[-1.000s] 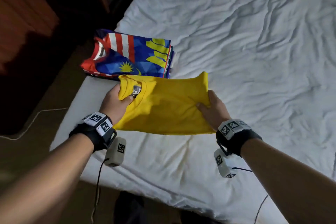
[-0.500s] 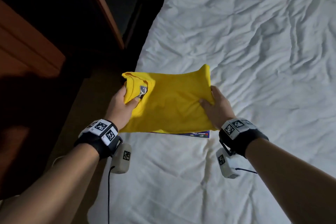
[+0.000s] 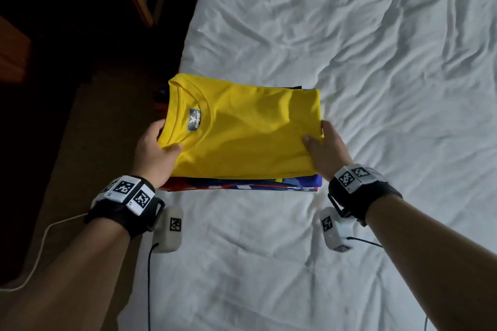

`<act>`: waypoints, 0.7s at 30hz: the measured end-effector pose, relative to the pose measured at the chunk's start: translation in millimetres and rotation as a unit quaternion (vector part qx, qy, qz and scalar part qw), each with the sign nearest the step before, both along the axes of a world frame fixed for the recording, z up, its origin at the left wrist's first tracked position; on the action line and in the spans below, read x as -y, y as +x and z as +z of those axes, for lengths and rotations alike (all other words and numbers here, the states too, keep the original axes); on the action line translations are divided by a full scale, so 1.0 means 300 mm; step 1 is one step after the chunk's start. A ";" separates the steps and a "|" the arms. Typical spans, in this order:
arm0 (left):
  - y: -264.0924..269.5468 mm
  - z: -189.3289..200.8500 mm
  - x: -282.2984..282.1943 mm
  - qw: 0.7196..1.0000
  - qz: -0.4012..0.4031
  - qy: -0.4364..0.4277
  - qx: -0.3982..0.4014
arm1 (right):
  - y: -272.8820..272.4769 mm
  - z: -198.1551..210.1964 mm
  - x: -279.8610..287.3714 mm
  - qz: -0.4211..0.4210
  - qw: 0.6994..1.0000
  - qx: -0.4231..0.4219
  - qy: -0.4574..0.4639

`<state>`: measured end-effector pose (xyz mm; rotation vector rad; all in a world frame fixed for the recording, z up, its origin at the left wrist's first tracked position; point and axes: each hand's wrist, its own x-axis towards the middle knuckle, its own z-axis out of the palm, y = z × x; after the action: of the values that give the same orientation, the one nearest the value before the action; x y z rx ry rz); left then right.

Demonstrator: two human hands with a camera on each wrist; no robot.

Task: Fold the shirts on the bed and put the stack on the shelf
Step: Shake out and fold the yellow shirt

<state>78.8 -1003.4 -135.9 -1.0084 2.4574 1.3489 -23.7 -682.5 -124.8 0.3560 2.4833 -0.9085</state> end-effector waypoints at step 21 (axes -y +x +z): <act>0.081 -0.179 -0.165 0.908 -0.303 -0.275 0.093 | 0.063 -0.112 -0.004 0.420 0.862 -0.117 0.259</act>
<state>103.2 -953.8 -189.7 -0.3397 2.7066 0.3573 -4.7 -681.2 -158.4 -0.6881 2.6453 0.0902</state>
